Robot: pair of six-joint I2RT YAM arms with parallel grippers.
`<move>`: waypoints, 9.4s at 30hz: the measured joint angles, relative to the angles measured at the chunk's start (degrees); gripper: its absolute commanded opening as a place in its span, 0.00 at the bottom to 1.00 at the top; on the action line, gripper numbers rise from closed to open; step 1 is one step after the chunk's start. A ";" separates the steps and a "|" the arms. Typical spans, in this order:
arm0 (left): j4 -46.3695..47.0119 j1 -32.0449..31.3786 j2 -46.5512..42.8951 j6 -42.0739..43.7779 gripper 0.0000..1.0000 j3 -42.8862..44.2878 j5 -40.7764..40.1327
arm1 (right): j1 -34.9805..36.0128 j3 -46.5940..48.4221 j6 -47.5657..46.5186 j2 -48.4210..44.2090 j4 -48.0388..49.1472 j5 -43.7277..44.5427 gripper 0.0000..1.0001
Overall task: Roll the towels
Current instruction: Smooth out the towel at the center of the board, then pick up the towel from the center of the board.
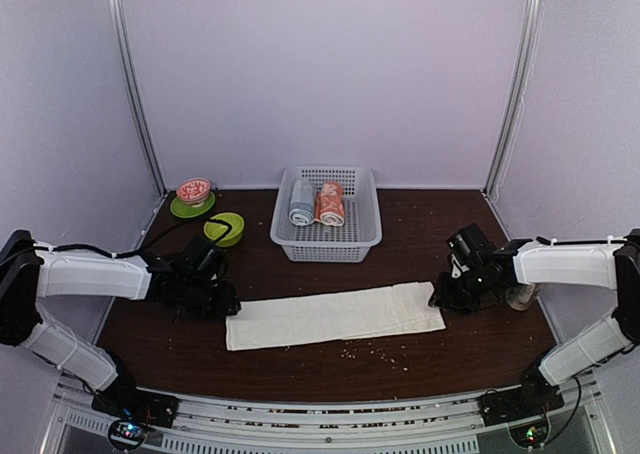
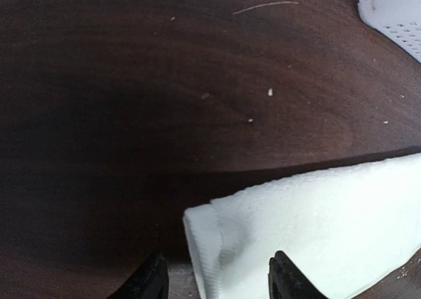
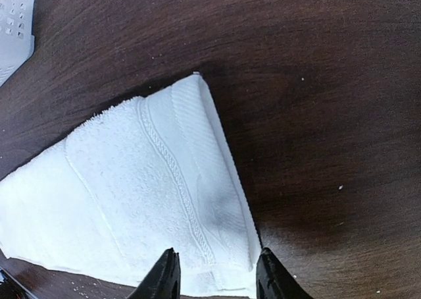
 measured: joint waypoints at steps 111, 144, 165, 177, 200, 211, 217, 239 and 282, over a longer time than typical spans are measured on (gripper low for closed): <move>7.30 3.45 3.43 2.43 0.00 -3.61 3.06 | 0.04 -2.29 0.94 -0.70 0.33 -3.74 0.27; 8.94 3.45 3.50 2.40 0.00 -4.15 3.76 | 1.07 -10.29 15.43 -3.21 13.55 -7.15 0.39; 11.04 3.45 3.78 2.21 0.00 -4.74 4.13 | -0.09 -11.87 20.22 -0.81 22.73 -6.54 0.30; 12.28 3.45 4.04 2.03 0.00 -5.01 4.33 | -2.45 -13.73 27.12 2.19 30.60 -6.14 0.06; 13.25 3.48 3.69 1.97 0.00 -5.64 4.55 | -2.80 -12.76 18.82 -10.54 21.84 -3.87 0.00; 12.76 3.48 3.48 1.97 0.00 -5.64 4.52 | -2.80 -13.38 12.33 -15.23 10.54 -6.86 0.00; 12.76 3.48 3.48 1.97 0.00 -5.64 4.55 | -2.69 -15.47 10.27 -12.35 8.44 -8.85 0.00; -1.60 1.57 -5.03 6.82 0.31 7.04 6.71 | -0.66 -14.23 1.11 -11.32 1.27 -10.40 0.00; 19.04 -6.45 6.91 2.40 0.08 -5.05 12.61 | 2.99 -9.07 17.33 -8.22 -8.59 0.13 0.00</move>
